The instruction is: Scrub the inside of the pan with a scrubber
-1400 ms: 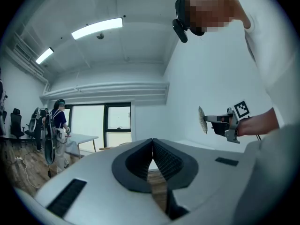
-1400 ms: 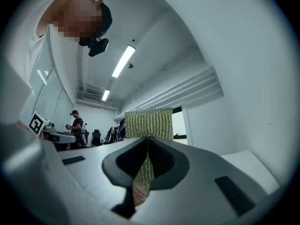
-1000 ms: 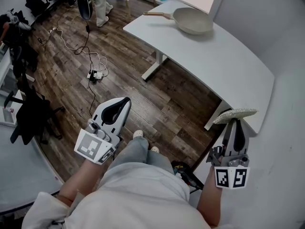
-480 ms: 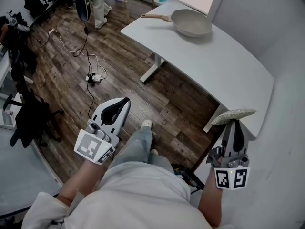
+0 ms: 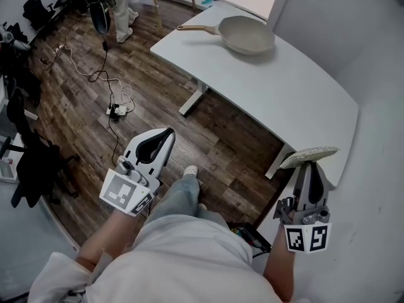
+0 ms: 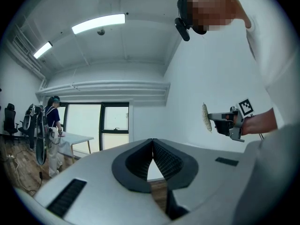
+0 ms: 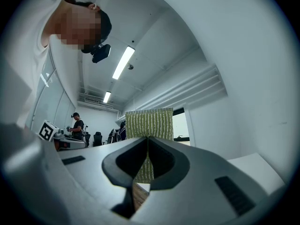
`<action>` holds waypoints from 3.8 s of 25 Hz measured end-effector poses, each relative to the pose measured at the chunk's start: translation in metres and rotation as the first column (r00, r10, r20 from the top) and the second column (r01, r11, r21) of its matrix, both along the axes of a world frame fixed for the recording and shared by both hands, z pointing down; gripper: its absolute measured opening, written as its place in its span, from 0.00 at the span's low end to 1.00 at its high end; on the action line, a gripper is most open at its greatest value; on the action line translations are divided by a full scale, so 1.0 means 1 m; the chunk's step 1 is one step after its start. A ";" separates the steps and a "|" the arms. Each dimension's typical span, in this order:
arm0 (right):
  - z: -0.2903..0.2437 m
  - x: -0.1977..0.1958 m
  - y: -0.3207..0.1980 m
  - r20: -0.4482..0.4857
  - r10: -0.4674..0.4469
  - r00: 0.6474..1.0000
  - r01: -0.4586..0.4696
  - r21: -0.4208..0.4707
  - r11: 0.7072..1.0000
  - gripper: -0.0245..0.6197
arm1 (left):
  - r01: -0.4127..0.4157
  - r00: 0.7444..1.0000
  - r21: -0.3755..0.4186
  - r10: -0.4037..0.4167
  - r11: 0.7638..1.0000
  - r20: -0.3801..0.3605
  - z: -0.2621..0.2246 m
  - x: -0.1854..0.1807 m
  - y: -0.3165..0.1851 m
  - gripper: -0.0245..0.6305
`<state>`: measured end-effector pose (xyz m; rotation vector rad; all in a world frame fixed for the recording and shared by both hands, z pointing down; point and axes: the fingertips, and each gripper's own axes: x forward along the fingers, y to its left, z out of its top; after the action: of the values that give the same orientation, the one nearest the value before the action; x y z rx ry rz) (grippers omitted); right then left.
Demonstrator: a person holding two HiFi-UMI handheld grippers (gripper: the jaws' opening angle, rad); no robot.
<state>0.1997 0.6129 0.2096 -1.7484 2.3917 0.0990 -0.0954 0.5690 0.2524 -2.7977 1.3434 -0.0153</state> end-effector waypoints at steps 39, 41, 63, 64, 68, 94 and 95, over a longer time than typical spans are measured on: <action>-0.005 -0.073 -0.251 -0.024 0.074 0.997 -0.074 -0.004 0.997 0.08 | -0.116 0.992 0.002 0.116 0.993 -0.058 0.006 -0.048 -0.296 0.06; -0.005 -0.078 -0.254 -0.025 0.074 0.997 -0.074 -0.002 0.997 0.08 | -0.113 0.992 0.000 0.113 0.994 -0.060 0.008 -0.054 -0.299 0.06; 0.003 -0.108 -0.290 -0.022 0.002 1.000 -0.003 -0.032 0.999 0.08 | -0.034 0.998 -0.065 0.030 0.997 -0.062 0.031 -0.091 -0.314 0.06; 0.002 -0.109 -0.296 -0.023 -0.006 1.000 0.005 -0.031 1.000 0.08 | -0.028 0.998 -0.068 0.024 0.997 -0.061 0.031 -0.092 -0.317 0.06; -0.001 -0.107 -0.319 -0.030 -0.031 0.999 0.031 -0.026 0.999 0.08 | -0.012 0.999 -0.059 0.009 0.998 -0.052 0.029 -0.089 -0.333 0.06; -0.004 -0.048 -0.484 -0.095 -0.146 0.985 0.146 -0.007 0.989 0.08 | 0.024 1.000 -0.040 -0.023 0.999 0.020 0.007 -0.009 -0.468 0.06; -0.002 -0.045 -0.489 -0.089 -0.150 0.985 0.150 -0.009 0.989 0.08 | 0.030 0.999 -0.042 -0.029 0.999 0.032 0.010 -0.007 -0.473 0.06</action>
<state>0.1543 0.1237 0.2078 -1.5897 2.5783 0.1573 -0.1024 0.0965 0.2624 -2.7997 1.3936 -0.0894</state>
